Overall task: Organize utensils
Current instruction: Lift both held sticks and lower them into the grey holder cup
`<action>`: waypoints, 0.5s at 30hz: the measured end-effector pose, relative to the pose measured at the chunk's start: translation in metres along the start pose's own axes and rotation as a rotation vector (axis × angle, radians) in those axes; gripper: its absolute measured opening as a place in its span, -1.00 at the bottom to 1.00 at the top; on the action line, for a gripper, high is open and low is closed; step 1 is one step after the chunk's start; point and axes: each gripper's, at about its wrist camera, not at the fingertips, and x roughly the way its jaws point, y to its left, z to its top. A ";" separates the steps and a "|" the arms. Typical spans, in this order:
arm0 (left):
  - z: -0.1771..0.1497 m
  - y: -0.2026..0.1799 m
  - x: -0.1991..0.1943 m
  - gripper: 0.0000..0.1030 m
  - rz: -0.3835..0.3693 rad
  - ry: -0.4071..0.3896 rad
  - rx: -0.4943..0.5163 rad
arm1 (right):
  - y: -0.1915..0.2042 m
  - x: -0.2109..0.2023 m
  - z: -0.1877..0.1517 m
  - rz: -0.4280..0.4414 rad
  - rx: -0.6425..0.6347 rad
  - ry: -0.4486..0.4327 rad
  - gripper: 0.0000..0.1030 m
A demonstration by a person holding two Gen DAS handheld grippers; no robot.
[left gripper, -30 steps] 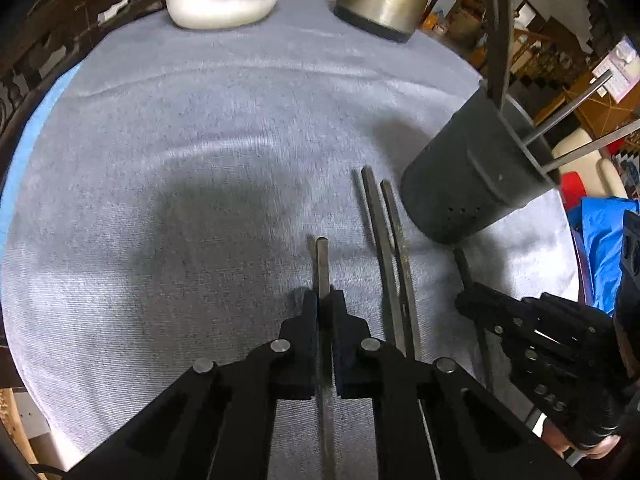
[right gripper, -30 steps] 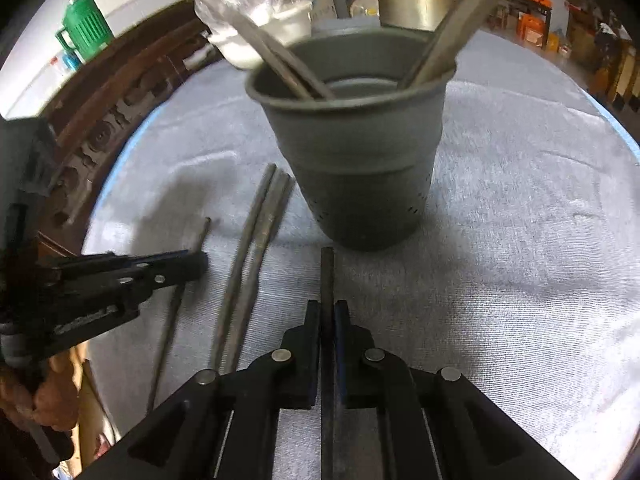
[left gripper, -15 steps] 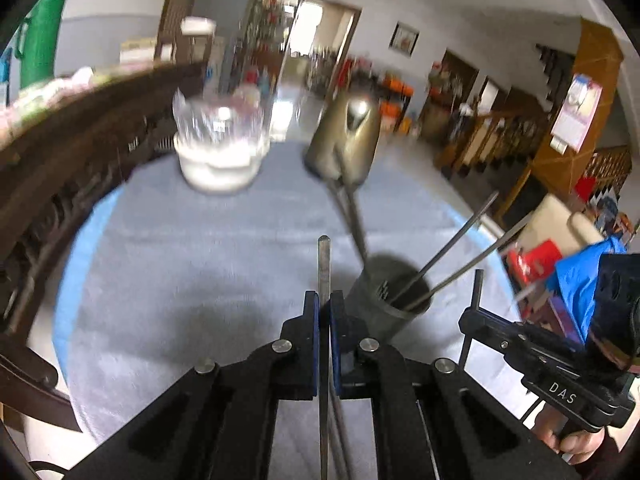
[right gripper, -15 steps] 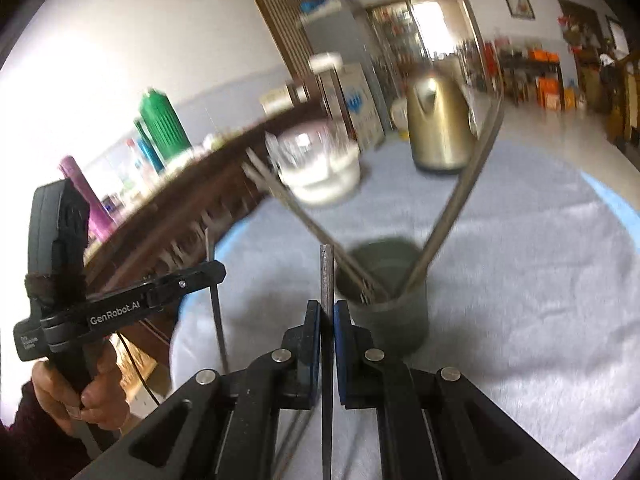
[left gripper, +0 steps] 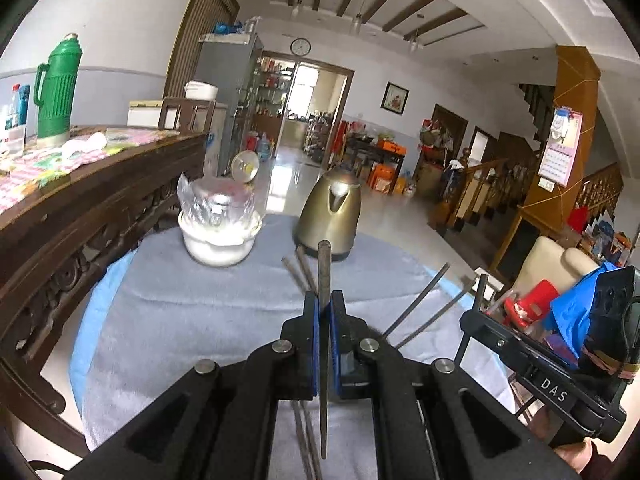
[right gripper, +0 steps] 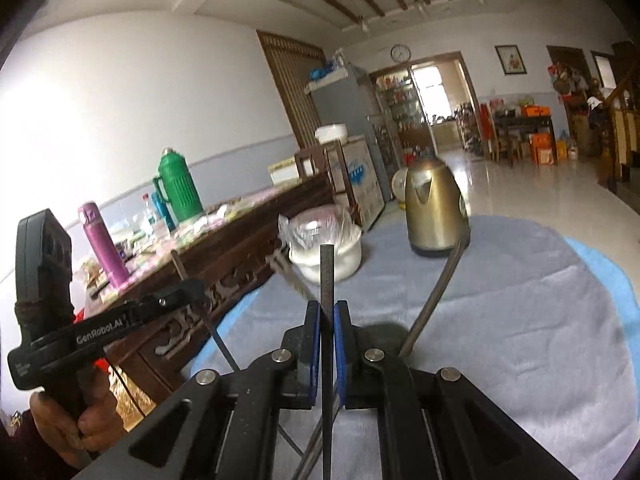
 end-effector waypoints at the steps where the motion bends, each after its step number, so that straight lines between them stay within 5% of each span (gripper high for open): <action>1: 0.002 -0.002 0.000 -0.90 -0.003 -0.008 0.003 | -0.001 -0.001 0.004 -0.005 0.001 -0.016 -0.86; 15: 0.059 -0.037 0.007 -0.90 0.001 -0.195 0.043 | -0.005 -0.002 0.070 -0.152 0.000 -0.298 -0.86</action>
